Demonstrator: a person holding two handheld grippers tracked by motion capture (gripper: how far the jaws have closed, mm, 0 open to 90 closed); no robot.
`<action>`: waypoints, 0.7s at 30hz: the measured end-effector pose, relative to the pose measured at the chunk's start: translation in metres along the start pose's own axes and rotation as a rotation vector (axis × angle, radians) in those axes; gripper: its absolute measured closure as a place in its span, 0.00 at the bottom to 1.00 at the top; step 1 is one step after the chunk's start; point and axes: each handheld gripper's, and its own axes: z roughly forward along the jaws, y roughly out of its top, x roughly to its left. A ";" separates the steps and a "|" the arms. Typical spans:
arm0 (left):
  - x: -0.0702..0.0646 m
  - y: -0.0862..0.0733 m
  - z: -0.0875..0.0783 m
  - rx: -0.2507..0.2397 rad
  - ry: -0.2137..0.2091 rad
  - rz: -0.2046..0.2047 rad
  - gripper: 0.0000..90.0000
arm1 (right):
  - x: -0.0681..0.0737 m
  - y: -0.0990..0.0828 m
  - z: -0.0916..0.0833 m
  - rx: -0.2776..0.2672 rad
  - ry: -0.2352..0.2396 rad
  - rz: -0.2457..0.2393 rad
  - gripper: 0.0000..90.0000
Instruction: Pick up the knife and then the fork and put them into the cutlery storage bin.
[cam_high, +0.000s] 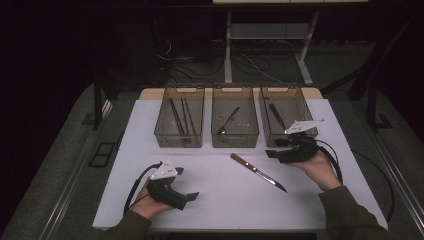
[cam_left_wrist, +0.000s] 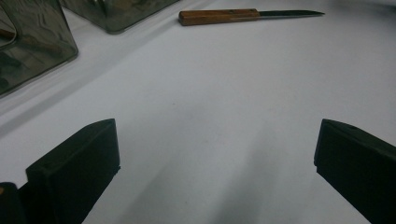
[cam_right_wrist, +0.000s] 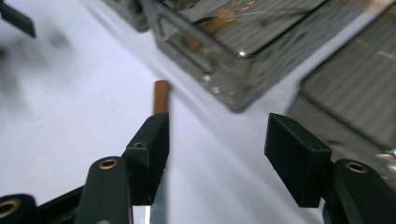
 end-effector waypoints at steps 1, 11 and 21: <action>0.000 0.000 0.000 0.001 0.001 0.001 0.00 | 0.002 -0.001 0.003 0.006 0.001 -0.008 0.44; 0.004 0.002 -0.001 -0.017 0.009 0.008 0.00 | 0.018 -0.012 0.020 0.001 0.034 -0.014 0.45; 0.003 0.003 -0.001 -0.018 0.004 0.012 0.00 | 0.028 -0.018 0.034 0.021 0.063 -0.008 0.49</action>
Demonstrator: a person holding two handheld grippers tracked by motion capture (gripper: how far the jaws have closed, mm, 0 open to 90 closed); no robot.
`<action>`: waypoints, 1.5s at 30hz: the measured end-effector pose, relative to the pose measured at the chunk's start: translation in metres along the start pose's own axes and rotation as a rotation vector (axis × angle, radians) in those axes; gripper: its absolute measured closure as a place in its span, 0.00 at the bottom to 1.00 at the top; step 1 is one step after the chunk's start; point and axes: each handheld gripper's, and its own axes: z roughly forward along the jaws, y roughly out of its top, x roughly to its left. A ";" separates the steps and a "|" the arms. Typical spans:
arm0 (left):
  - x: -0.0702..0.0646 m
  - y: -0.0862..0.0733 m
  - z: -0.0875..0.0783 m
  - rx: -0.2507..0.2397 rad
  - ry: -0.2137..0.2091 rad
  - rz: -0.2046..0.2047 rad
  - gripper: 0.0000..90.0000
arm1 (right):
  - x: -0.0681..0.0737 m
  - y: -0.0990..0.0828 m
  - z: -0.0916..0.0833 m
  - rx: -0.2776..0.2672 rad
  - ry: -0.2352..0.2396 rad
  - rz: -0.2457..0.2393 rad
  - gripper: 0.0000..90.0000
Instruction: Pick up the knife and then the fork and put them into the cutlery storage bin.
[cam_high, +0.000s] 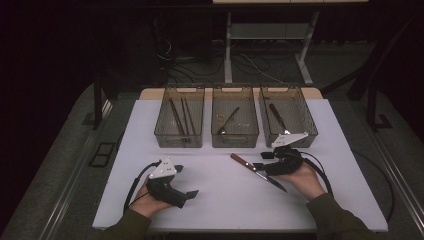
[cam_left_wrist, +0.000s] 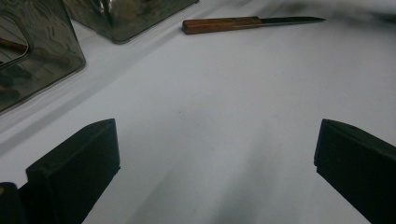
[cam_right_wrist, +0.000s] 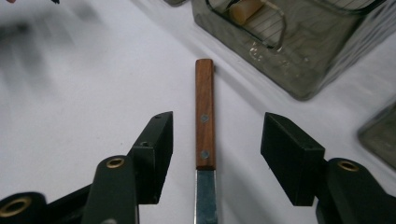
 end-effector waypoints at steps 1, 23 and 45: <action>0.000 0.000 0.000 -0.001 -0.001 0.000 0.00 | 0.001 -0.001 0.002 -0.002 0.003 -0.006 0.50; -0.002 0.001 0.001 0.005 -0.008 0.008 0.00 | 0.005 -0.010 0.028 0.099 0.006 -0.081 0.78; -0.003 0.001 0.002 0.009 -0.011 0.013 0.00 | 0.004 -0.015 0.027 0.076 0.000 -0.126 0.85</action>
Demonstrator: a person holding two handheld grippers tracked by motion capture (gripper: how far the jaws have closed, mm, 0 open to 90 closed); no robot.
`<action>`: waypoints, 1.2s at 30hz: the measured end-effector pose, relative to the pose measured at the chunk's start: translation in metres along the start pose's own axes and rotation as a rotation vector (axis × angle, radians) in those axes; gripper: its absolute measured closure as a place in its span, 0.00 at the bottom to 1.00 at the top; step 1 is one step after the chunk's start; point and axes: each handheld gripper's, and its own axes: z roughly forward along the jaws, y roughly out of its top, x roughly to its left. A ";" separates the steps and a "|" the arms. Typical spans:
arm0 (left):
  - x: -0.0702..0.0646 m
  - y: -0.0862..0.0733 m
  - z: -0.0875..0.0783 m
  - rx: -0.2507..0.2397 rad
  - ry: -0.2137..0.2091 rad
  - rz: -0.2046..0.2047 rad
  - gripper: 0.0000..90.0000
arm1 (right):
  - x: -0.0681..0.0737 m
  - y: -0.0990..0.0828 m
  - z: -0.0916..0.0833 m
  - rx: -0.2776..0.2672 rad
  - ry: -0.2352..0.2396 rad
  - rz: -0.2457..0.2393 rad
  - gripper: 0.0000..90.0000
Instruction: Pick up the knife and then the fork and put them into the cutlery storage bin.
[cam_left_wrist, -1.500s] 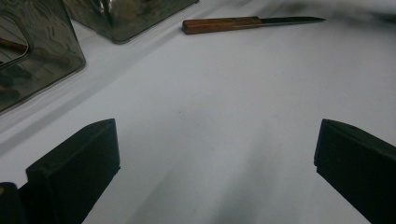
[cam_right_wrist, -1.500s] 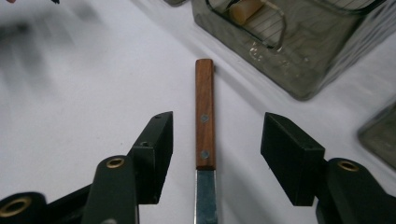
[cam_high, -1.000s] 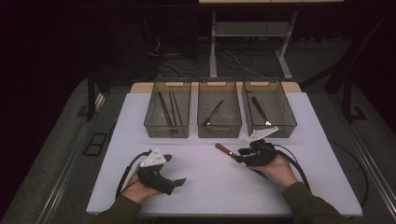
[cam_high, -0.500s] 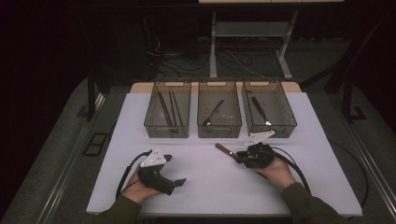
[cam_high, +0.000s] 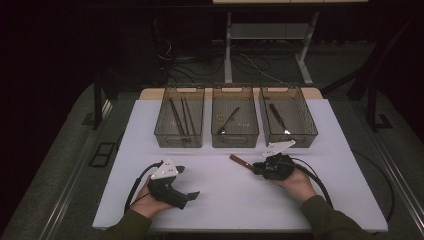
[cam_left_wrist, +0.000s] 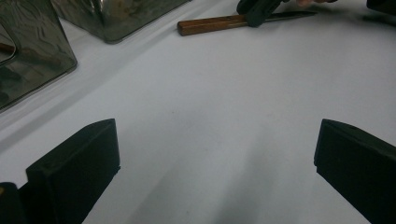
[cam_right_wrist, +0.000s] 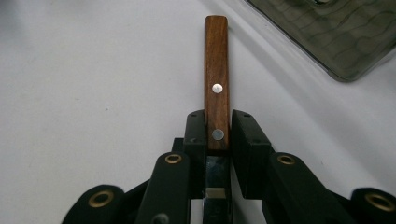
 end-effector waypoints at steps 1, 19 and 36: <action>0.000 0.000 0.000 0.001 0.000 0.001 0.00 | 0.000 0.000 0.000 0.001 0.000 -0.002 0.85; 0.000 0.000 0.000 -0.004 -0.002 -0.001 0.00 | -0.005 0.003 -0.006 -0.004 0.042 -0.004 0.85; 0.000 0.001 0.000 -0.004 -0.005 -0.002 0.00 | -0.012 0.007 -0.022 -0.067 0.080 0.024 0.85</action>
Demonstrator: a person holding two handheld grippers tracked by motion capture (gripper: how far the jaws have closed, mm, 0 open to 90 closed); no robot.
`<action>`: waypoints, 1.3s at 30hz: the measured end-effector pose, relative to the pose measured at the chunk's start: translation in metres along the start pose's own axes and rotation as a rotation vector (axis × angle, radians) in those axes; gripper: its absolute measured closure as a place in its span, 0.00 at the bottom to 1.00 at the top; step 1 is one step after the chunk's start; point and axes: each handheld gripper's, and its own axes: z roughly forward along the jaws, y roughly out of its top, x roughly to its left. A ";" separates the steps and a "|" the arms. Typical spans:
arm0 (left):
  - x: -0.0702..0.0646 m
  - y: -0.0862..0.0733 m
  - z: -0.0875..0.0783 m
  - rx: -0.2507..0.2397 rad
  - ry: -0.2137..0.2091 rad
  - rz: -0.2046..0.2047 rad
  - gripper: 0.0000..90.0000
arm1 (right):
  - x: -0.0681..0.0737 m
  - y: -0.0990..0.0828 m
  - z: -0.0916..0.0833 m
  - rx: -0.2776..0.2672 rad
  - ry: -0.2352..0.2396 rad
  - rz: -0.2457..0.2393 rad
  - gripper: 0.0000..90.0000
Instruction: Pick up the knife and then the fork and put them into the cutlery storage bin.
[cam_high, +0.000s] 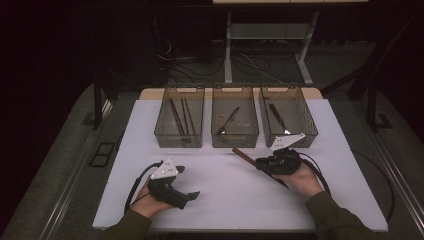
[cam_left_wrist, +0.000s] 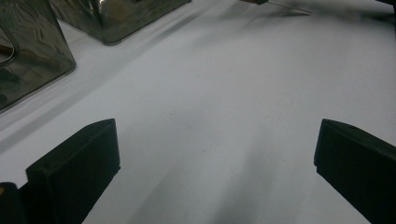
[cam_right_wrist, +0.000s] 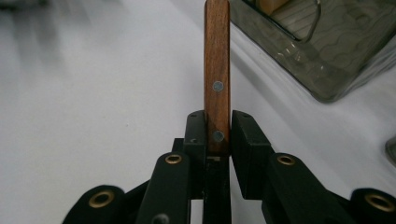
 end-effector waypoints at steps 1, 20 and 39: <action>0.000 0.000 0.000 0.001 0.000 0.000 0.00 | 0.000 0.001 -0.001 -0.004 0.004 -0.002 0.85; -0.001 0.000 0.000 0.005 -0.005 0.001 0.00 | -0.013 0.014 -0.031 -0.078 -0.018 0.013 0.85; -0.002 0.001 0.001 0.003 -0.008 0.000 0.00 | -0.068 0.042 -0.087 -0.161 -0.149 0.096 0.85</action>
